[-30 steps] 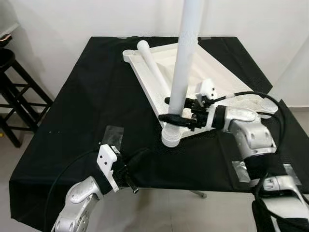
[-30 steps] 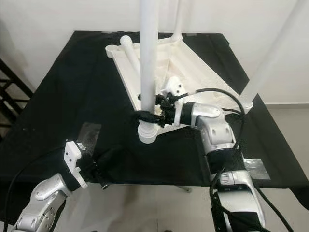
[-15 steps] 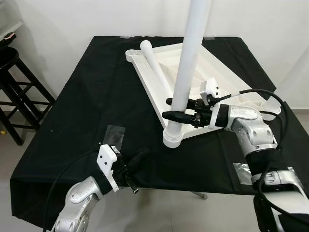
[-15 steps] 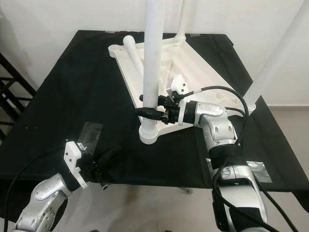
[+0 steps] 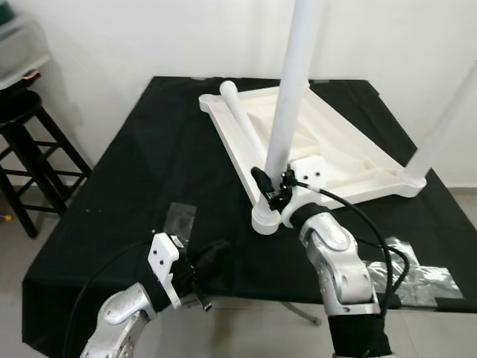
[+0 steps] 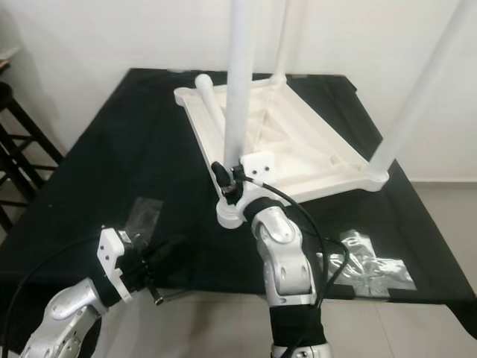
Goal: Building children table
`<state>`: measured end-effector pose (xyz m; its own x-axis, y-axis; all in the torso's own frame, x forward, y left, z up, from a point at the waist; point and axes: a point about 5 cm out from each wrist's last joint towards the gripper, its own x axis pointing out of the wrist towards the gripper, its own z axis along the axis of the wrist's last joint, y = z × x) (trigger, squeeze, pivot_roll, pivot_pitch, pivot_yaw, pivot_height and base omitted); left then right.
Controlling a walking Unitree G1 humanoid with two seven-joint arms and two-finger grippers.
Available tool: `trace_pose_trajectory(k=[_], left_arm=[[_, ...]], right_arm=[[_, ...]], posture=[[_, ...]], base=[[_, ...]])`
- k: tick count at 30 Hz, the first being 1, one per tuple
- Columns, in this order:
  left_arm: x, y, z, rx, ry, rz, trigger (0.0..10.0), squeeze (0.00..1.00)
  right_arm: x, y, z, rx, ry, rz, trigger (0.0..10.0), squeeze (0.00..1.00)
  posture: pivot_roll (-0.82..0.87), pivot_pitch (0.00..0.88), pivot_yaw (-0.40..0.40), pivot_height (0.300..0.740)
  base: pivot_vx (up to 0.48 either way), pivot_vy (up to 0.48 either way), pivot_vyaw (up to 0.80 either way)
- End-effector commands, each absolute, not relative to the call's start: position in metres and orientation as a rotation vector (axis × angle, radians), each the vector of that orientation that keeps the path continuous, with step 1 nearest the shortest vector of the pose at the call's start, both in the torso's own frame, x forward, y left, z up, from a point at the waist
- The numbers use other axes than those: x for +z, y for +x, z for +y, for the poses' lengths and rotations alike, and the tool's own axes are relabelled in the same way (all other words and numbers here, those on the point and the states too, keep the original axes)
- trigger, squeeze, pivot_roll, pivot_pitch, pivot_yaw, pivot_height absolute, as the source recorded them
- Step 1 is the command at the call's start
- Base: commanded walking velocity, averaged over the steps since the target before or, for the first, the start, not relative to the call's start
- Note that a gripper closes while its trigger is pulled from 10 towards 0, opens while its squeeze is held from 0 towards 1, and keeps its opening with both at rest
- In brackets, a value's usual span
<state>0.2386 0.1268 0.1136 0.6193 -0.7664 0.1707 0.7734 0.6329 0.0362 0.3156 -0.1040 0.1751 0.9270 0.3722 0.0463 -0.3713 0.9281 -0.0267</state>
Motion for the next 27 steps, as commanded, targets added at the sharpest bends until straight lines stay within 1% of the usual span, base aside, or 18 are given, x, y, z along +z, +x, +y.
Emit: trace_pose_trajectory(k=[1, 2, 3, 4, 5, 6, 7, 9, 11, 12, 13, 14, 15, 16, 17, 19, 21, 27], left_arm=[[0.111, 0.239, 0.128, -0.886, -0.044, -0.161, 10.0, 0.00], [0.111, 0.238, 0.128, -0.879, -0.044, -0.163, 10.0, 0.00], [0.112, 0.238, 0.129, -0.873, -0.044, -0.166, 10.0, 0.00], [0.112, 0.238, 0.128, -0.874, -0.045, -0.166, 10.0, 0.00], [0.112, 0.238, 0.128, -0.874, -0.045, -0.166, 10.0, 0.00], [0.112, 0.238, 0.128, -0.876, -0.046, -0.166, 10.0, 0.00], [0.112, 0.238, 0.128, -0.876, -0.046, -0.166, 10.0, 0.00], [0.112, 0.239, 0.127, -0.881, -0.048, -0.166, 10.0, 0.00], [0.112, 0.239, 0.127, -0.881, -0.048, -0.166, 10.0, 0.00], [0.112, 0.239, 0.126, -0.882, -0.048, -0.166, 10.0, 0.00], [0.112, 0.239, 0.126, -0.881, -0.048, -0.167, 10.0, 0.00], [0.112, 0.239, 0.126, -0.881, -0.048, -0.167, 10.0, 0.00], [0.112, 0.239, 0.126, -0.881, -0.048, -0.167, 10.0, 0.00], [0.112, 0.240, 0.126, -0.880, -0.047, -0.167, 10.0, 0.00], [0.112, 0.240, 0.126, -0.880, -0.047, -0.167, 10.0, 0.00], [0.111, 0.240, 0.126, -0.879, -0.046, -0.167, 10.0, 0.00], [0.111, 0.240, 0.126, -0.880, -0.045, -0.166, 10.0, 0.00], [0.111, 0.241, 0.125, -0.879, -0.043, -0.166, 10.0, 0.00]], right_arm=[[0.132, 0.312, -0.111, 0.353, -0.014, 0.158, 0.0, 0.00], [0.133, 0.312, -0.110, 0.348, -0.013, 0.155, 0.0, 0.00], [0.136, 0.313, -0.108, 0.327, -0.039, 0.164, 10.0, 0.00], [0.143, 0.316, -0.106, 0.343, -0.036, 0.142, 10.0, 0.64], [0.143, 0.316, -0.106, 0.343, -0.036, 0.142, 10.0, 0.64], [0.154, 0.320, -0.103, 0.393, -0.022, 0.101, 10.0, 1.00], [0.154, 0.320, -0.103, 0.393, -0.022, 0.101, 10.0, 1.00], [0.175, 0.324, -0.097, 0.515, -0.002, 0.031, 10.0, 1.00], [0.175, 0.324, -0.097, 0.515, -0.002, 0.031, 10.0, 1.00], [0.186, 0.324, -0.094, 0.615, -0.034, -0.014, 10.0, 0.98], [0.195, 0.321, -0.091, 0.752, -0.068, -0.042, 10.0, 0.15], [0.195, 0.321, -0.091, 0.752, -0.068, -0.042, 10.0, 0.15], [0.200, 0.318, -0.089, 0.865, -0.122, -0.069, 10.0, 0.00], [0.203, 0.315, -0.090, 0.980, -0.170, -0.077, 10.0, 0.00], [0.203, 0.315, -0.090, 0.980, -0.170, -0.077, 10.0, 0.00], [0.203, 0.312, -0.093, 1.132, -0.248, -0.060, 10.0, 0.00], [0.208, 0.315, -0.095, 1.229, -0.237, -0.049, 10.0, 0.00], [0.215, 0.327, -0.098, 1.265, -0.187, -0.051, 10.0, 0.00]], posture=[[0.02, 0.123, 0.004, 0.740], [0.02, 0.123, 0.002, 0.740], [0.02, 0.123, 0.002, 0.740], [0.02, 0.123, 0.002, 0.740], [0.02, 0.123, 0.002, 0.740], [0.02, 0.122, 0.002, 0.740], [0.02, 0.122, 0.002, 0.740], [0.02, 0.121, 0.002, 0.740], [0.02, 0.121, 0.002, 0.740], [0.02, 0.120, 0.001, 0.740], [0.02, 0.120, 0.001, 0.740], [0.02, 0.120, 0.001, 0.740], [0.02, 0.118, 0.000, 0.740], [0.02, 0.116, 0.000, 0.740], [0.02, 0.116, 0.000, 0.740], [0.03, 0.114, -0.001, 0.740], [0.03, 0.113, -0.001, 0.740], [0.03, 0.108, 0.000, 0.740]], base=[[0.000, 0.000, 0.00], [0.000, 0.000, 0.00], [0.000, 0.000, 0.00], [0.000, 0.000, 0.00], [0.000, 0.000, 0.00], [0.000, 0.000, 0.00], [0.000, 0.000, 0.00], [0.000, 0.000, 0.00], [0.000, 0.000, 0.00], [0.000, 0.000, 0.00], [0.000, 0.000, 0.00], [0.000, 0.000, 0.00], [0.000, 0.000, 0.00], [0.000, 0.000, 0.00], [0.000, 0.000, 0.00], [0.000, 0.000, 0.00], [0.000, 0.000, 0.00], [0.000, 0.000, 0.00]])
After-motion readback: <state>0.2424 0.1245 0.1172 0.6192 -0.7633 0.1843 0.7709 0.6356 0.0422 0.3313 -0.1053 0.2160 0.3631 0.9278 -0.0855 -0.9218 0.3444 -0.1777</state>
